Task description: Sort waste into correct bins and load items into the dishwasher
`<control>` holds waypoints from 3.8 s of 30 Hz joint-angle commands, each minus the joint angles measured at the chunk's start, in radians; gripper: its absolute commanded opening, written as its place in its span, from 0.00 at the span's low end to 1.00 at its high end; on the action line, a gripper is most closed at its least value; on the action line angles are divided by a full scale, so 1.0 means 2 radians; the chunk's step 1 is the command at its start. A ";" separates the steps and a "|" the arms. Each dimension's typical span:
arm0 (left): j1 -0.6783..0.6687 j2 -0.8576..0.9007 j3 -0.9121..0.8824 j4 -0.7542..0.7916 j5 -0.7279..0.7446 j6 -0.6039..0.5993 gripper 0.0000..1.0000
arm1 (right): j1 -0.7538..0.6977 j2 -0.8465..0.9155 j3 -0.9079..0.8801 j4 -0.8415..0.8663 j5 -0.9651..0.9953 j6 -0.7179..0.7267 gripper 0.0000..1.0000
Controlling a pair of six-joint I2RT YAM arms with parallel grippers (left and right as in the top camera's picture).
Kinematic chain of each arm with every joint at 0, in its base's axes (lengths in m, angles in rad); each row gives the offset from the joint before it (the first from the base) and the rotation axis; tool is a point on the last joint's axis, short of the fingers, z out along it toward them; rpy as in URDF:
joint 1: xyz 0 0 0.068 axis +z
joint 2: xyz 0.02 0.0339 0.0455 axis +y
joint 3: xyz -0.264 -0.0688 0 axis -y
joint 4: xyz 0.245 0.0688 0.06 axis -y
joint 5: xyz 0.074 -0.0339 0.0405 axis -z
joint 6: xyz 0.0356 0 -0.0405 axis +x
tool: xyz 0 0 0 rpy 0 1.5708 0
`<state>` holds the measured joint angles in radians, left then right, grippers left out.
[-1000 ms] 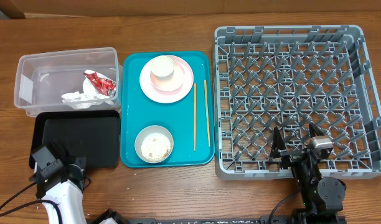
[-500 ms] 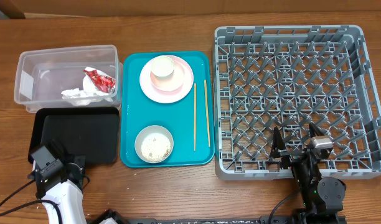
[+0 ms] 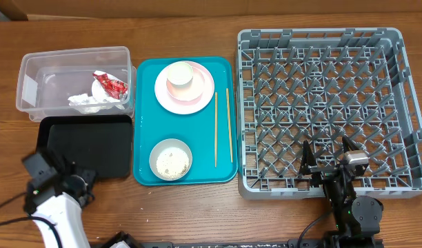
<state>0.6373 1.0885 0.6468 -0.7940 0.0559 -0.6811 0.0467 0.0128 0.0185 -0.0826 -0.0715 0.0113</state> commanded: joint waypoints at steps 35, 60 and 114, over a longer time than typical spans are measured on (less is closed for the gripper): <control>-0.607 0.039 0.088 0.076 -0.068 0.044 0.32 | 0.002 -0.004 -0.005 0.002 0.000 -0.002 1.00; -0.613 0.204 0.088 0.092 -0.080 0.032 0.26 | 0.002 -0.004 -0.005 0.002 0.000 -0.002 1.00; -0.605 0.204 0.255 -0.067 -0.119 0.081 0.04 | 0.002 -0.004 -0.005 0.002 0.000 -0.002 1.00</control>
<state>-0.5819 1.4899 1.0893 -0.8829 -0.1158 -0.5522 0.0467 0.0128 0.0185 -0.0830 -0.0715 0.0101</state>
